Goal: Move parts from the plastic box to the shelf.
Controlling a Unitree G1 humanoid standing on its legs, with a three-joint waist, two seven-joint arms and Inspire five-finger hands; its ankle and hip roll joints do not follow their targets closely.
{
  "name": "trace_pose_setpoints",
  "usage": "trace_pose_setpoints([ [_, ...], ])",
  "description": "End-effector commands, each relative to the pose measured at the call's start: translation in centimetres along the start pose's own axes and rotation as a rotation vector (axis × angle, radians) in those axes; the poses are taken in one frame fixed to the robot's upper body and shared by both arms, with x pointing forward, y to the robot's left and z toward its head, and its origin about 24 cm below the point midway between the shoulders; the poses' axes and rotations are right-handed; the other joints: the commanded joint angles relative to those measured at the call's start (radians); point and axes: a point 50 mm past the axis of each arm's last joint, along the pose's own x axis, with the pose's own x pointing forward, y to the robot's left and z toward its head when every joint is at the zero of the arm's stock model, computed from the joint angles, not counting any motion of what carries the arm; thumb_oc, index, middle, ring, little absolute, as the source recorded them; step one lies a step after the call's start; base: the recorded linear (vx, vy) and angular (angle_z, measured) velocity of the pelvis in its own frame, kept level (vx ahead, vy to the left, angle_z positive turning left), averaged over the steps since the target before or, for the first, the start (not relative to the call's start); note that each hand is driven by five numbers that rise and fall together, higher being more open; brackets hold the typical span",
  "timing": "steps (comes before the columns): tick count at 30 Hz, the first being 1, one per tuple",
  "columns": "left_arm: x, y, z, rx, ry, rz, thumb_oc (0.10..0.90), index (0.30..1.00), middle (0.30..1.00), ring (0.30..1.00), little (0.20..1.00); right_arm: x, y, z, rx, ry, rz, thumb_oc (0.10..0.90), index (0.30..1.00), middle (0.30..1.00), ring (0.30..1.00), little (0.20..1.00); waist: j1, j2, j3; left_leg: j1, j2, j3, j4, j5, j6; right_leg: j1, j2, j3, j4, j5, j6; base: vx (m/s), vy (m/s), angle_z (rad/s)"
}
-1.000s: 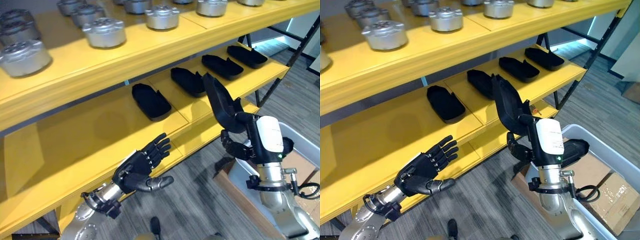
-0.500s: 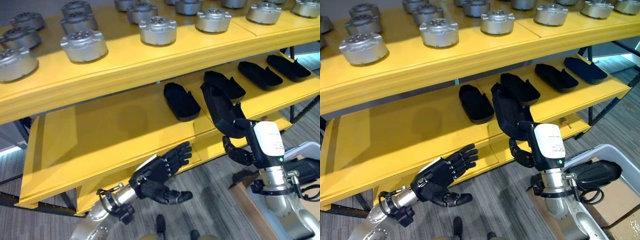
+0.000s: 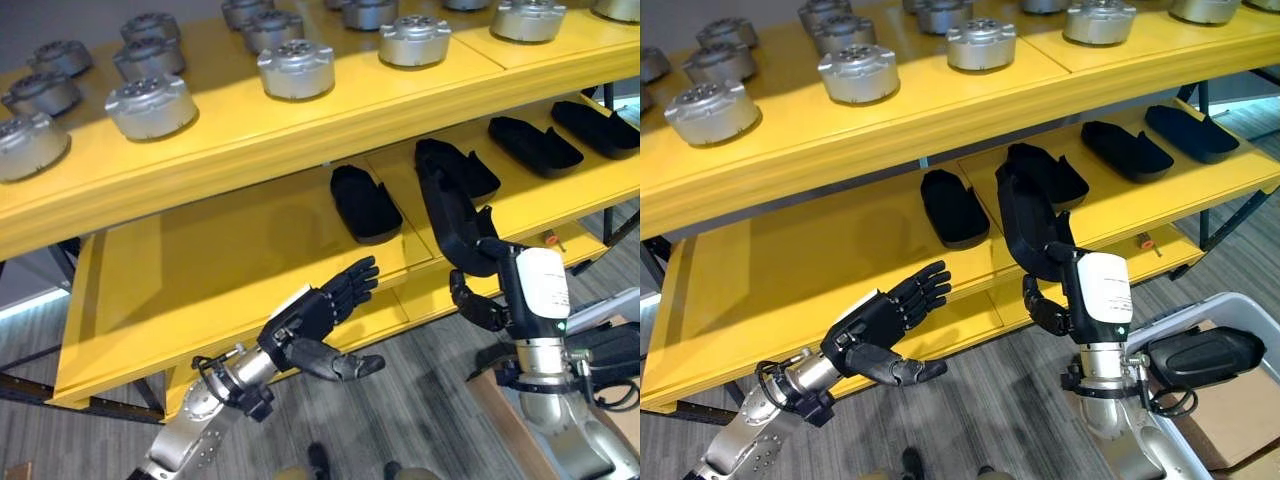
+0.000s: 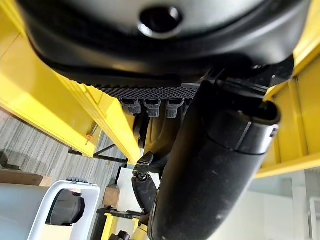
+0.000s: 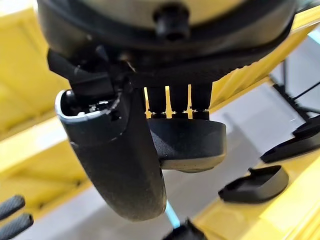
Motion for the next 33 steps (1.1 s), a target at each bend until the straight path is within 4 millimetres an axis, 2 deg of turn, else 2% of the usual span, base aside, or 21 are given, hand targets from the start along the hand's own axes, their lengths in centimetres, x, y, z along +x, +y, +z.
trace_pose_setpoints([
  [1, 1.3, 0.6, 4.8, 0.122, -0.326, 0.127, 0.9, 1.0, 1.0, 1.0, 1.0, 3.9, -4.7, 1.9, -0.016, -0.236, -0.304, 0.4, 0.3, 0.3, 0.3, 0.3, -0.003, 0.004, -0.03, -0.039, 0.076, -0.056, -0.009, 0.078, -0.043, -0.033, 0.036, 0.078, -0.045, 0.078, 0.039, 0.09, 0.269, -0.18],
  [3, 0.7, 1.5, 4.5, 0.06, -0.353, 0.188, 0.9, 1.0, 1.0, 1.0, 1.0, 4.0, -5.1, 1.6, -0.039, -0.231, -0.321, 0.4, 0.3, 0.3, 0.3, 0.3, 0.0, 0.0, -0.023, -0.059, 0.122, -0.035, -0.03, 0.117, -0.065, -0.016, 0.01, 0.058, -0.051, 0.071, 0.045, 0.07, 0.283, -0.19],
  [4, 0.4, 1.8, 4.4, 0.074, -0.361, 0.207, 0.9, 1.0, 1.0, 1.0, 1.0, 3.9, -5.3, 1.4, -0.045, -0.227, -0.329, 0.4, 0.3, 0.3, 0.3, 0.3, 0.0, 0.0, -0.021, -0.069, 0.134, -0.022, -0.022, 0.117, -0.068, -0.013, -0.002, 0.043, -0.05, 0.068, 0.047, 0.03, 0.233, 0.0],
  [5, 0.2, 2.0, 4.4, 0.083, -0.366, 0.211, 0.9, 1.0, 1.0, 1.0, 1.0, 3.9, -5.5, 1.3, -0.052, -0.224, -0.334, 0.4, 0.3, 0.3, 0.3, 0.3, -0.003, 0.001, -0.022, -0.059, 0.131, 0.0, -0.027, 0.091, -0.064, -0.015, -0.012, 0.025, -0.048, 0.068, 0.051, 0.05, 0.302, 0.04],
  [7, -0.2, 2.2, 4.4, 0.084, -0.381, 0.224, 0.9, 1.0, 1.0, 1.0, 1.0, 3.6, -5.2, 1.4, -0.059, -0.223, -0.314, 0.4, 0.3, 0.3, 0.3, 0.3, 0.002, 0.015, -0.02, -0.025, 0.101, 0.025, -0.048, 0.035, -0.059, -0.02, -0.043, -0.01, -0.038, 0.073, 0.066, 0.14, 0.517, 0.11],
  [12, -1.6, 3.1, 4.5, 0.097, -0.358, 0.3, 0.9, 1.0, 1.0, 1.0, 1.0, 3.1, -5.1, 2.0, -0.048, -0.24, -0.286, 0.4, 0.3, 0.3, 0.3, 0.3, 0.028, 0.017, -0.033, 0.012, 0.044, 0.004, -0.041, -0.026, -0.035, -0.017, -0.081, -0.027, -0.022, 0.075, 0.098, 0.15, 0.328, 0.17],
  [16, -2.1, 3.2, 4.3, 0.148, -0.324, 0.3, 0.9, 1.0, 1.0, 1.0, 1.0, 3.4, -4.4, 3.2, -0.038, -0.278, -0.246, 0.4, 0.3, 0.3, 0.3, 0.3, 0.063, 0.003, -0.047, 0.024, -0.002, 0.005, -0.042, -0.06, 0.0, -0.02, -0.115, -0.07, -0.021, 0.087, 0.126, 0.13, 0.295, 0.21],
  [20, -1.9, 3.2, 4.7, 0.178, -0.319, 0.291, 0.9, 1.0, 1.0, 1.0, 1.0, 3.9, -3.7, 4.2, -0.01, -0.314, -0.201, 0.4, 0.3, 0.3, 0.3, 0.3, 0.091, -0.002, -0.059, 0.037, -0.033, 0.014, -0.06, -0.075, 0.027, -0.024, -0.136, -0.107, -0.019, 0.102, 0.144, 0.09, 0.246, 0.13],
  [23, -1.9, 3.2, 4.8, 0.18, -0.316, 0.292, 0.9, 1.0, 1.0, 1.0, 1.0, 4.0, -3.4, 4.5, 0.003, -0.329, -0.182, 0.4, 0.3, 0.3, 0.3, 0.3, 0.1, -0.005, -0.062, 0.037, -0.042, 0.019, -0.062, -0.079, 0.034, -0.024, -0.146, -0.12, -0.018, 0.109, 0.145, 0.04, 0.176, 0.04],
  [27, -2.3, 3.0, 4.8, 0.204, -0.306, 0.284, 0.9, 1.0, 1.0, 1.0, 1.0, 4.4, -2.1, 5.5, 0.029, -0.373, -0.124, 0.4, 0.3, 0.3, 0.3, 0.3, 0.155, -0.015, -0.069, 0.036, -0.071, 0.079, -0.063, -0.098, 0.062, -0.035, -0.19, -0.239, 0.026, 0.14, 0.145, 0.03, 0.224, -0.04],
  [29, -2.3, 2.9, 4.8, 0.203, -0.304, 0.284, 0.9, 1.0, 1.0, 1.0, 1.0, 4.4, -1.9, 5.7, 0.031, -0.382, -0.113, 0.4, 0.3, 0.3, 0.3, 0.3, 0.163, -0.018, -0.069, 0.038, -0.076, 0.09, -0.064, -0.101, 0.067, -0.037, -0.202, -0.259, 0.038, 0.148, 0.148, 0.04, 0.111, -0.26],
  [30, -2.4, 2.9, 4.7, 0.199, -0.304, 0.28, 0.9, 1.0, 1.0, 1.0, 1.0, 4.6, -1.4, 6.0, 0.038, -0.393, -0.087, 0.4, 0.3, 0.3, 0.3, 0.3, 0.18, -0.021, -0.07, 0.049, -0.085, 0.096, -0.069, -0.117, 0.071, -0.039, -0.218, -0.287, 0.071, 0.159, 0.16, 0.01, 0.144, -0.33],
  [32, -2.5, 2.8, 4.7, 0.197, -0.304, 0.274, 0.9, 1.0, 1.0, 1.0, 1.0, 4.8, -1.0, 6.1, 0.047, -0.397, -0.069, 0.4, 0.3, 0.3, 0.3, 0.3, 0.187, -0.025, -0.063, 0.043, -0.09, 0.109, -0.068, -0.109, 0.084, -0.06, -0.212, -0.29, 0.108, 0.162, 0.151, -0.01, 0.092, -0.3],
  [33, -2.3, 2.6, 4.6, 0.194, -0.304, 0.255, 0.9, 1.0, 1.0, 1.0, 1.0, 4.7, -0.8, 6.0, 0.044, -0.395, -0.058, 0.4, 0.3, 0.3, 0.3, 0.3, 0.181, -0.028, -0.059, 0.034, -0.096, 0.08, -0.061, -0.113, 0.089, -0.065, -0.162, -0.251, 0.101, 0.126, 0.142, 0.05, -0.011, -0.13],
])
